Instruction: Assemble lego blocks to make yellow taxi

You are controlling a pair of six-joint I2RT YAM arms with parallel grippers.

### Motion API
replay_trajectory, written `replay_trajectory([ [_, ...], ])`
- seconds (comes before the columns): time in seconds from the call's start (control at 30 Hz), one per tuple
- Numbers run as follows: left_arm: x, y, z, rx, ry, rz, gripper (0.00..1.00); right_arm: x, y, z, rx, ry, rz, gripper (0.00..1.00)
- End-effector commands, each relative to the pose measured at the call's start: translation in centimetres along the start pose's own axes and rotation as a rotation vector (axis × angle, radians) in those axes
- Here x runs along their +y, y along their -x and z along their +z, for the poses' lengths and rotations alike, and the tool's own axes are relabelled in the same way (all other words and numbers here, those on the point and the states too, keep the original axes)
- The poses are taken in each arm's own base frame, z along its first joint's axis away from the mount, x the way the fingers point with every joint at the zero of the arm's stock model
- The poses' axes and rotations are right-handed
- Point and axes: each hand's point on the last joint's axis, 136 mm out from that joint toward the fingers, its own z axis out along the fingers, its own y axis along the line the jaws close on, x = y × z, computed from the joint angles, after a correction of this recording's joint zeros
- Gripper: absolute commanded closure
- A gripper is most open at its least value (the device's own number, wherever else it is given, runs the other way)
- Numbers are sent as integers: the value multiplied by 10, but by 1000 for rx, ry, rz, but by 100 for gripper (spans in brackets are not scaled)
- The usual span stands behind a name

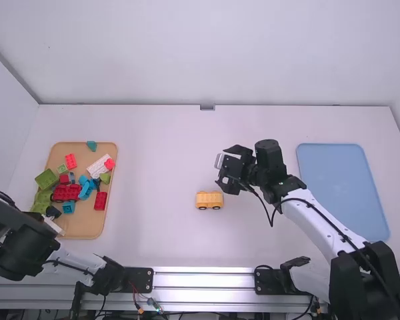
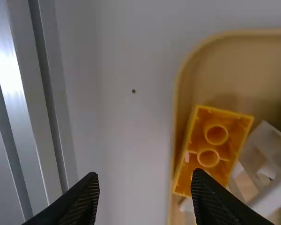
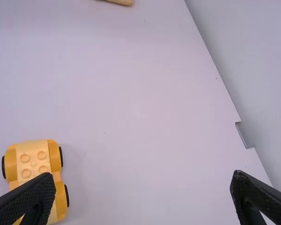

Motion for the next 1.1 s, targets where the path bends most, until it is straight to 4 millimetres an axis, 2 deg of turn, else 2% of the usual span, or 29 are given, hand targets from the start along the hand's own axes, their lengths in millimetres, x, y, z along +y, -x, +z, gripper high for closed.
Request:
replay_trajectory([
  [0.0,-12,-10,7,45,-85,90,47,2,6,0,-17,4,-8,1],
  [0.03,-21,-11,8,46,-141,124,47,2,6,0,-18,5,-9,1],
  [0.1,-28,-12,10,40,-174,144,47,2,6,0,-17,5,-7,1],
  [0.47,-45,-21,10,20,-175,209,42,3,4,0,-13,8,0,1],
  [0.87,-36,-25,26,53,-106,203,41,3,4,-1,-9,7,1,1],
  [1.07,-42,-21,27,23,-122,217,46,2,4,0,-10,5,-1,1],
])
